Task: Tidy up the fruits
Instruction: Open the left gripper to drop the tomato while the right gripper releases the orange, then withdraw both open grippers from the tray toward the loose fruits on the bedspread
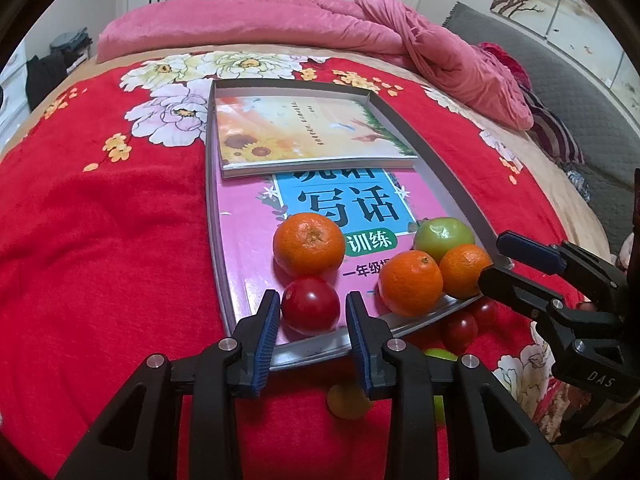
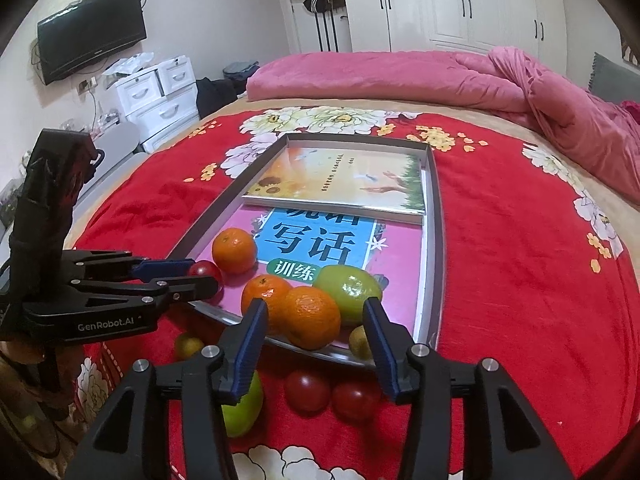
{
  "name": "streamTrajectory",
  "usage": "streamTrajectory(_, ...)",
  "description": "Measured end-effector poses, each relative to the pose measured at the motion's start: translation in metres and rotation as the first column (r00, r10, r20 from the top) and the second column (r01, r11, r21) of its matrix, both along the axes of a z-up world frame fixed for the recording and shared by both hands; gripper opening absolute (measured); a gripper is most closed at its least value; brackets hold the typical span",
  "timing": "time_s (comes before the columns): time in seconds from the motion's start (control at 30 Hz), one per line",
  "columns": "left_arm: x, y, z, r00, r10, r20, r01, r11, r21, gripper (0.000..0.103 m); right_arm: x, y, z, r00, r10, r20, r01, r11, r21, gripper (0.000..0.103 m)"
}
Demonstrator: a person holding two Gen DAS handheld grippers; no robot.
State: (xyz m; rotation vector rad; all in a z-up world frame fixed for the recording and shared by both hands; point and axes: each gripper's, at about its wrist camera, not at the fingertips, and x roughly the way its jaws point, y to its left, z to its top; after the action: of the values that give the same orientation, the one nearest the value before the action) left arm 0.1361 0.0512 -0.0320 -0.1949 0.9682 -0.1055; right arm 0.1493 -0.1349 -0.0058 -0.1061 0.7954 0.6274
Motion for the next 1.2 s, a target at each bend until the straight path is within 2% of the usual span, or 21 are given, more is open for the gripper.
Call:
streamTrajectory(0.13, -0.002, 0.000, 0.003, 1.000, 0.000, 0.010, 0.000, 1.000, -0.012, 0.041, 0.000, -0.003, 0.002, 1.000, -0.014, 0.001, 0.014, 1.000, 0.005, 0.055)
streamTrajectory(0.27, -0.004, 0.002, 0.009, 1.000, 0.004, 0.027, -0.004, 1.000, -0.016, 0.048, 0.000, -0.005, 0.004, 1.000, -0.023, -0.005, 0.023, 1.000, 0.010, 0.055)
streamTrajectory(0.47, -0.008, 0.005, 0.018, 0.999, 0.017, 0.048, -0.015, 0.999, -0.029, 0.055, -0.001, -0.006, 0.008, 0.999, -0.040, 0.006, 0.040, 0.999, 0.011, 0.064)
streamTrajectory(0.63, -0.011, 0.007, 0.025, 0.997, 0.022, 0.067, -0.019, 0.999, -0.042, 0.056, 0.000, -0.009, 0.011, 0.998, -0.058, 0.009, 0.058, 0.998, 0.015, 0.068)
streamTrajectory(0.73, -0.014, 0.007, 0.030, 0.996, 0.026, 0.080, -0.023, 0.999, -0.039, 0.064, 0.000, -0.010, 0.012, 0.998, -0.065, 0.010, 0.065, 0.998, 0.012, 0.071)
streamTrajectory(1.0, -0.019, 0.009, 0.038, 0.994, 0.036, 0.102, -0.032, 0.999, -0.038, 0.065, -0.001, -0.014, 0.018, 0.996, -0.081, 0.025, 0.080, 0.997, 0.021, 0.073)
streamTrajectory(1.1, -0.021, 0.008, 0.041, 0.993, 0.036, 0.109, -0.032, 0.999, -0.035, 0.069, -0.002, -0.015, 0.021, 0.996, -0.084, 0.028, 0.083, 0.996, 0.027, 0.074)
streamTrajectory(1.2, -0.024, 0.007, 0.045, 0.992, 0.035, 0.120, -0.031, 0.999, -0.034, 0.070, -0.003, -0.017, 0.023, 0.996, -0.086, 0.034, 0.085, 0.996, 0.036, 0.078)
